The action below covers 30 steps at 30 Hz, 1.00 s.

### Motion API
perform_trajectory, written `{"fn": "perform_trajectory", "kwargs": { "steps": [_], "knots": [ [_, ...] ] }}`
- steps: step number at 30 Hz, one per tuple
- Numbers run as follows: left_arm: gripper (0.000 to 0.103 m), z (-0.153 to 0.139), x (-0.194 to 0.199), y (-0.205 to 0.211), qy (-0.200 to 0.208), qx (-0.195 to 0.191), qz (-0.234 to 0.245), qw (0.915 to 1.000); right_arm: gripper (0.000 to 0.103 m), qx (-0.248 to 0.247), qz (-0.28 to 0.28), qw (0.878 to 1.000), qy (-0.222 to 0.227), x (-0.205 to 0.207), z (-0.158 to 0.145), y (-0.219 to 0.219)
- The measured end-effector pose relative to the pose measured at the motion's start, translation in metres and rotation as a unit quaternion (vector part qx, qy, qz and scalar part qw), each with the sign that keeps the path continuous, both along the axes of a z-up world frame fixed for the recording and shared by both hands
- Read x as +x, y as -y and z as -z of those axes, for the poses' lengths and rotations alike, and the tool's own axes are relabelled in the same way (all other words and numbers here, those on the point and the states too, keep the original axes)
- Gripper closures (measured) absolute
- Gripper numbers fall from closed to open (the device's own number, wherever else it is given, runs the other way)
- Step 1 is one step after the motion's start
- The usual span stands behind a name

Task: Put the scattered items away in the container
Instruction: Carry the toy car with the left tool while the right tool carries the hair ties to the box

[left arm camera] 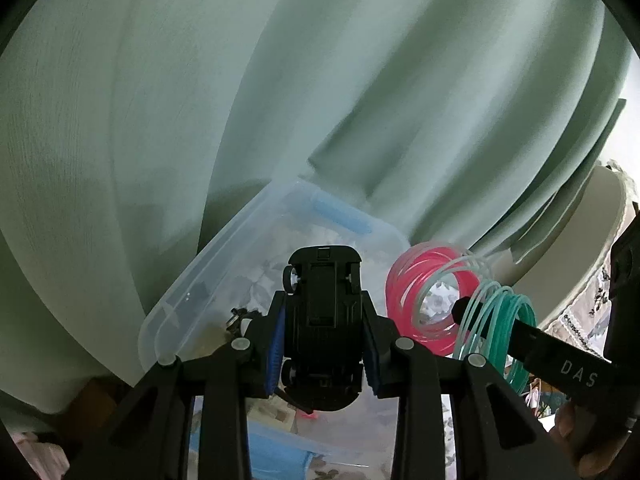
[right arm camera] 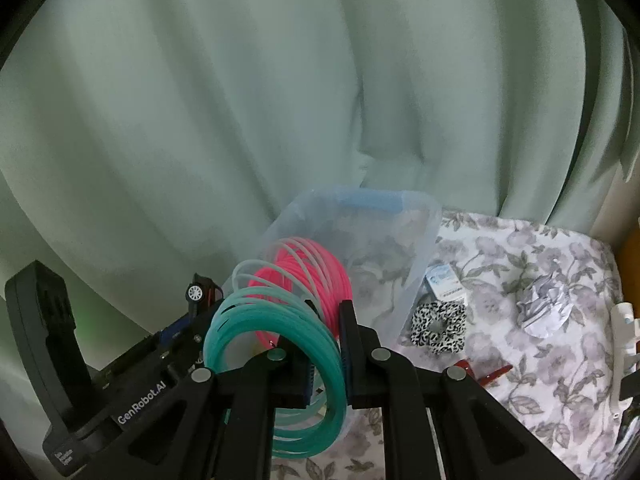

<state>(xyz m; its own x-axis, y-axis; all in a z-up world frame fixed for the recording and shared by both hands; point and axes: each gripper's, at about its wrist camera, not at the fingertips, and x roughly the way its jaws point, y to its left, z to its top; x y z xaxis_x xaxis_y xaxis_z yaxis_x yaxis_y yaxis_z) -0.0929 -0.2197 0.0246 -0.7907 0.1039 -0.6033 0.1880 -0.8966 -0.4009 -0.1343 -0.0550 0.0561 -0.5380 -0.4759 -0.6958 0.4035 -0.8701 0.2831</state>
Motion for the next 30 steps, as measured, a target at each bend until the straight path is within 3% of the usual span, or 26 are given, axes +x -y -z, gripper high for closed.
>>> {"fn": "perform_trajectory", "kwargs": {
  "steps": [14, 30],
  "knots": [
    [0.069, 0.015, 0.003, 0.006, 0.032, 0.007, -0.012, 0.9994, 0.089, 0.028, -0.013, 0.998, 0.049, -0.012, 0.034, 0.017],
    [0.069, 0.012, 0.025, 0.006, 0.046, 0.012, -0.015, 0.9987, 0.088, 0.048, -0.029, 0.996, 0.063, -0.01, 0.051, 0.028]
  ]
}}
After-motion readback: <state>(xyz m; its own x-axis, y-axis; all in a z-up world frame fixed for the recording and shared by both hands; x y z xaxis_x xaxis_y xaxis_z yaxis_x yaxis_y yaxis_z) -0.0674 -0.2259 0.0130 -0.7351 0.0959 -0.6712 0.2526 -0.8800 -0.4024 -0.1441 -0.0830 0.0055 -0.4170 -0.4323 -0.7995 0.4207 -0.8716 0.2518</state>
